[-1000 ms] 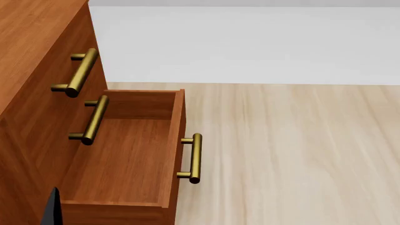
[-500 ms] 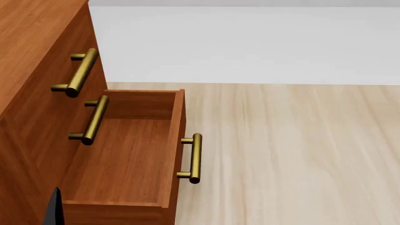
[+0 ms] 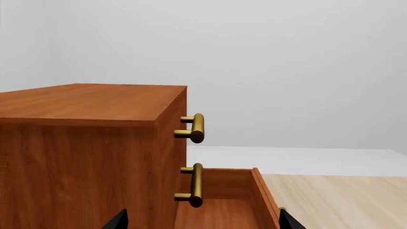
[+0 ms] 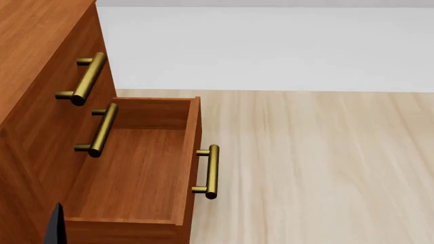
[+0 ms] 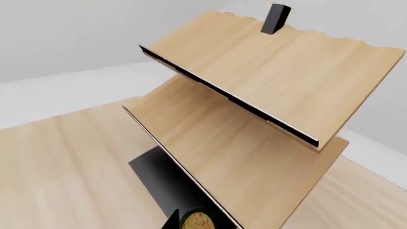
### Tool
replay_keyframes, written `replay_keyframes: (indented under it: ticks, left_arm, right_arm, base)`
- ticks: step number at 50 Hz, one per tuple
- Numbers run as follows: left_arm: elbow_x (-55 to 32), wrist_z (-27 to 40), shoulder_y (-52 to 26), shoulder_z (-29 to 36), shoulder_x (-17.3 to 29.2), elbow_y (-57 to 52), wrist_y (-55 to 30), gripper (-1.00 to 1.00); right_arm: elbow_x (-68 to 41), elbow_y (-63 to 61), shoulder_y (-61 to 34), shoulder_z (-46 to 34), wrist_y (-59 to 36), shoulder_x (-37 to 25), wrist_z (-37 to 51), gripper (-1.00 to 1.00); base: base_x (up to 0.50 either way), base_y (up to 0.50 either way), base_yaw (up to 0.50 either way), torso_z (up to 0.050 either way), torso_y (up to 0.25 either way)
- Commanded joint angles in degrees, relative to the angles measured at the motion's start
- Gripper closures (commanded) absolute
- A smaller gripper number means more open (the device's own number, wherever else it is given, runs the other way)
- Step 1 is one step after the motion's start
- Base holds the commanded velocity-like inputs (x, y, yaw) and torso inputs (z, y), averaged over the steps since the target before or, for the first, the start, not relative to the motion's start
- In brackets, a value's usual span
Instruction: Put the wine bottle in the bottom drawer of the cabinet.
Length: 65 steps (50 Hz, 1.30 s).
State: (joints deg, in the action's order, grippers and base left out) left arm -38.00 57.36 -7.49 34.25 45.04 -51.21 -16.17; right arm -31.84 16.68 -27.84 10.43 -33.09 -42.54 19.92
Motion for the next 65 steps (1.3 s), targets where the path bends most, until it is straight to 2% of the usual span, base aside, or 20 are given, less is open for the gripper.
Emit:
replay_keyframes:
  ticks: [1,16,24,31,42,49,65]
  left_arm:
    - [-0.02,0.12,0.17,-0.09,0.17,0.05,0.29,-1.00]
    - [-0.10,-0.22,0.22,-0.08,0.06,1.02,0.84,-1.00]
    - [-0.21,-0.02,0.37,-0.17,0.30,0.78,0.88,-1.00]
    - [-0.71,0.33,0.43,-0.45,0.62,0.38,0.85,-1.00]
    - [-1.09,0.55,0.60,-0.82,0.91,0.61,1.13,-1.00]
    - [-0.99,0.64,1.18,-1.20,1.31,0.73,1.85,-1.00]
    - [-0.30,0.82,1.89,-1.32,1.75,0.68,2.54,-1.00]
  right_arm:
    - [-0.93,-7.64,1.66,3.34,-2.69,-2.27,1.05,1.00]
    - [-5.07,-20.83,-3.26,3.38,-12.01,-6.85,3.92,1.00]
    - [-7.68,-25.52,-11.59,-1.10,-18.50,-8.48,4.30,1.00]
    - [-7.42,-26.74,-20.39,-8.13,-21.85,-8.55,3.13,1.00]
    - [-9.71,-28.61,-32.13,-12.44,-27.56,-7.39,2.21,1.00]
    - [-9.80,-27.41,-42.02,-18.02,-31.17,-5.56,0.17,1.00]
    - [-11.30,-22.43,-55.24,-23.65,-35.27,1.88,-2.33,1.00]
  base:
    - [0.00,0.00,0.00,0.000,0.000]
    - [0.00,0.00,0.00,0.000,0.001]
    - [0.00,0.00,0.00,0.000,0.000]
    - [0.00,0.00,0.00,0.000,0.001]
    - [0.00,0.00,0.00,0.000,0.000]
    - [0.00,0.00,0.00,0.000,0.001]
    - [0.00,0.00,0.00,0.000,0.001]
